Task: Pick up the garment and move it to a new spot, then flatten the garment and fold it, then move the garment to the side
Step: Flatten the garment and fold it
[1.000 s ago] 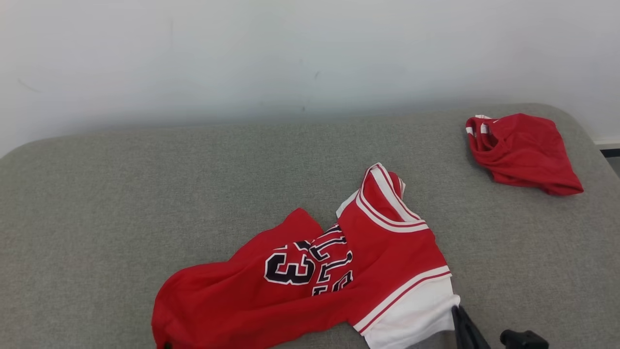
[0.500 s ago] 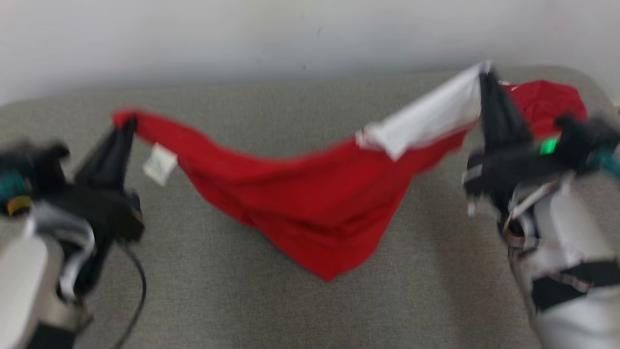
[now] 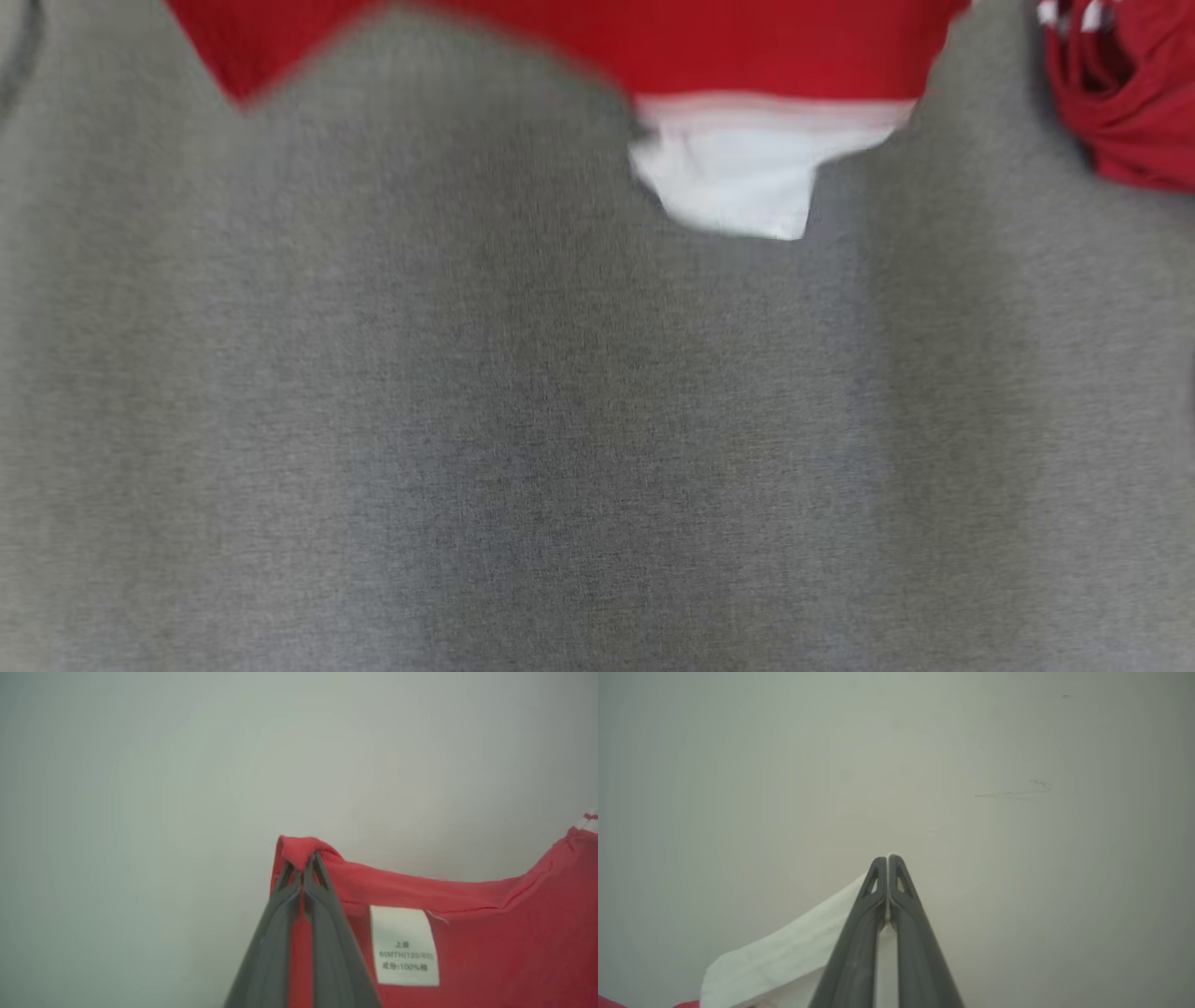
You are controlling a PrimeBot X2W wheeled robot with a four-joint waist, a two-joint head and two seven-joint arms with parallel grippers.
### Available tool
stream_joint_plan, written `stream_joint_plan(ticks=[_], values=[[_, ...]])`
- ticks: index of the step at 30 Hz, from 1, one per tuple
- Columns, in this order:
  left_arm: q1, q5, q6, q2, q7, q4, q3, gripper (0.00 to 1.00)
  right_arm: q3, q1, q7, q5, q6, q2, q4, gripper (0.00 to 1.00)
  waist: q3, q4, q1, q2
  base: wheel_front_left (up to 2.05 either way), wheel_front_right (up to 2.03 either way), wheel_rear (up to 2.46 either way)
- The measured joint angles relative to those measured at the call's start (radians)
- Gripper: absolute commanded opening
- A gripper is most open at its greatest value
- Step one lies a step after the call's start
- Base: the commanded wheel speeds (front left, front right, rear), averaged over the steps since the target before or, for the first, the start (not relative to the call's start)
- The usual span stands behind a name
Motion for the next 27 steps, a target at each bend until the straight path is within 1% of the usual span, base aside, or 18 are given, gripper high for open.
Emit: stream_joint_plan(ticks=[2,3,6,9,13,17,19,22,24,27], values=[[-0.097,-0.003,0.0,-0.009,-0.011,0.056,0.005,0.0,0.009,-0.092,0.0,-0.023,0.0,0.001,0.059,0.0,0.036,0.001,-0.0001,0.0,0.0,0.0,0.0],[-0.097,-0.003,0.0,-0.009,-0.011,0.056,0.005,0.0,0.009,-0.092,0.0,-0.023,0.0,0.001,0.059,0.0,0.036,0.001,-0.0001,0.0,0.0,0.0,0.0],[-0.232,-0.003,-0.002,-0.018,-0.026,0.141,0.002,0.0,0.015,-0.223,-0.006,-0.044,0.0,0.008,0.153,0.0,0.084,0.001,-0.0001,0.0,0.0,0.0,0.0],[-0.343,0.005,-0.002,-0.028,-0.049,0.215,-0.025,0.0,0.004,-0.33,-0.026,-0.081,0.0,0.023,0.225,0.0,0.123,0.001,-0.0001,0.0001,0.0,0.0,0.0],[-0.446,0.0,-0.002,-0.041,-0.098,0.305,-0.061,0.0,-0.003,-0.446,-0.058,-0.122,0.0,0.037,0.334,0.0,0.166,0.002,-0.0003,0.0001,0.0,0.0,0.0],[-0.477,-0.012,-0.002,-0.033,-0.115,0.347,-0.106,0.0,0.02,-0.485,-0.084,-0.136,0.0,0.049,0.393,0.0,0.188,0.003,-0.0004,0.0,0.0,0.0,0.0],[-0.478,-0.032,-0.002,-0.027,-0.14,0.359,-0.117,0.0,0.033,-0.491,-0.097,-0.136,0.0,0.049,0.416,0.0,0.195,0.005,-0.0004,0.0,0.0,0.0,0.0],[-0.474,-0.071,-0.002,-0.021,-0.151,0.37,-0.141,0.0,0.049,-0.49,-0.105,-0.136,0.0,0.043,0.457,0.0,0.197,0.008,-0.0004,0.0,0.0,0.0,0.0],[-0.46,-0.084,-0.002,-0.01,-0.154,0.371,-0.163,0.0,0.056,-0.489,-0.12,-0.123,0.0,0.042,0.474,0.0,0.194,0.007,-0.0005,-0.0001,0.0,0.0,0.0],[-0.436,-0.129,-0.002,0.001,-0.165,0.378,-0.169,0.0,0.07,-0.48,-0.132,-0.096,0.0,0.039,0.484,0.0,0.189,0.003,-0.0006,-0.0002,0.0,0.0,0.0]])
